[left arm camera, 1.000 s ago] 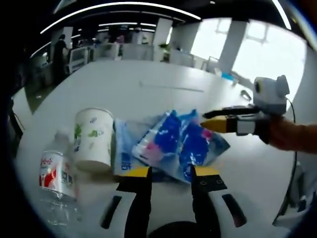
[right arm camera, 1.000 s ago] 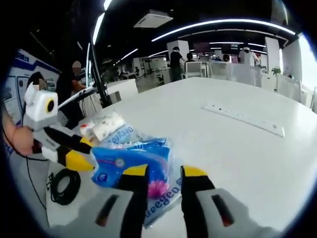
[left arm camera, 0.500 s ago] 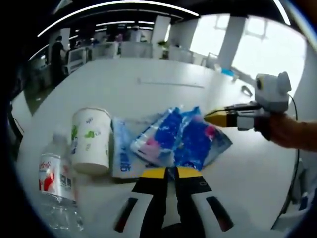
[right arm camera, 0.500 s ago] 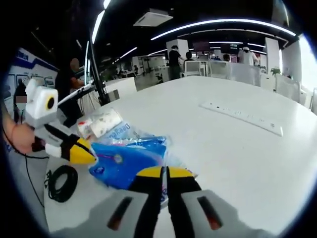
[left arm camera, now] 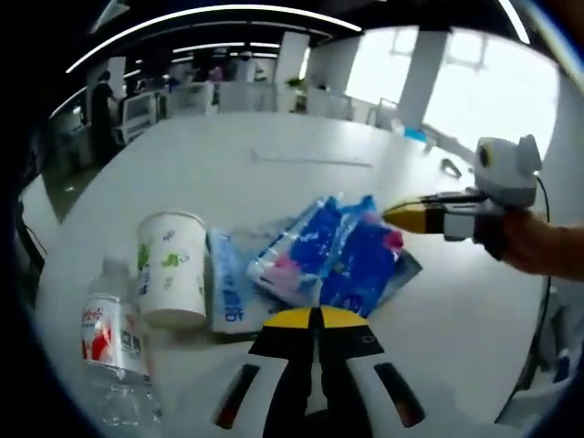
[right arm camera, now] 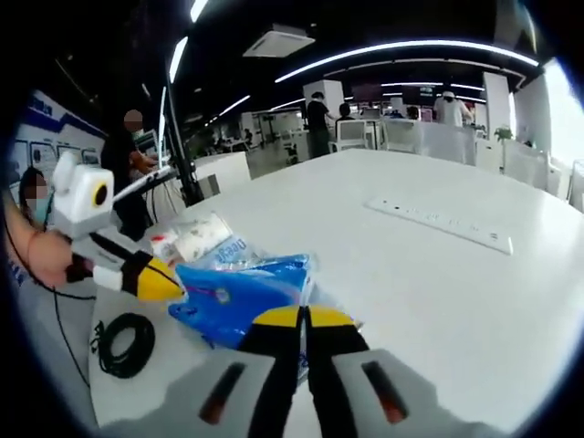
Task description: Arrange the tabletop items into an orderly group along one side of the table until the central work area is clear of visible clutter.
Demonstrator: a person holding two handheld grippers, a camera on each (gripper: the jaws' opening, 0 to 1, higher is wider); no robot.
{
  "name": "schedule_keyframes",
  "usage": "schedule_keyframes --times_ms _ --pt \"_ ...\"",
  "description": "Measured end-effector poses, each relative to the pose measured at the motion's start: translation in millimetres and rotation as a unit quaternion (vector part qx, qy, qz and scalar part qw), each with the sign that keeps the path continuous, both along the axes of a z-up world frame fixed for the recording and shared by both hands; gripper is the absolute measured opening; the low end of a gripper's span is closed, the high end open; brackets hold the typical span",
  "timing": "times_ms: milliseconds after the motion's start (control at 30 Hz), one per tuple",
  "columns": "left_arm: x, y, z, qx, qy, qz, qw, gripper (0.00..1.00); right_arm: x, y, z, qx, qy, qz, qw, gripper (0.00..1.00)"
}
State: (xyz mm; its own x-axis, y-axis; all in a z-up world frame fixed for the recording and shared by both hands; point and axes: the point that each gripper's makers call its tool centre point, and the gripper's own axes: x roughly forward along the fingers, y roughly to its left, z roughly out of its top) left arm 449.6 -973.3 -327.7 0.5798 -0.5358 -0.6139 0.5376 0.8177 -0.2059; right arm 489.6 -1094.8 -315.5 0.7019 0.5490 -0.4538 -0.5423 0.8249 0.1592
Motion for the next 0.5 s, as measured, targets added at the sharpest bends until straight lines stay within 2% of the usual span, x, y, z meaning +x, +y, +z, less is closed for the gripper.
schedule_keyframes --times_ms 233,400,500 --pt "-0.3 -3 11.3 -0.005 -0.008 -0.013 0.9999 0.0 -6 -5 10.9 0.004 -0.008 -0.011 0.9999 0.0" --pt "-0.7 -5 21.2 -0.003 -0.022 -0.041 0.9989 0.0 -9 -10 21.9 0.015 -0.017 -0.024 0.9995 0.0" --pt "1.9 -4 29.6 -0.007 -0.027 -0.045 0.9986 0.0 -13 -10 28.5 0.014 -0.022 -0.025 0.9993 0.0"
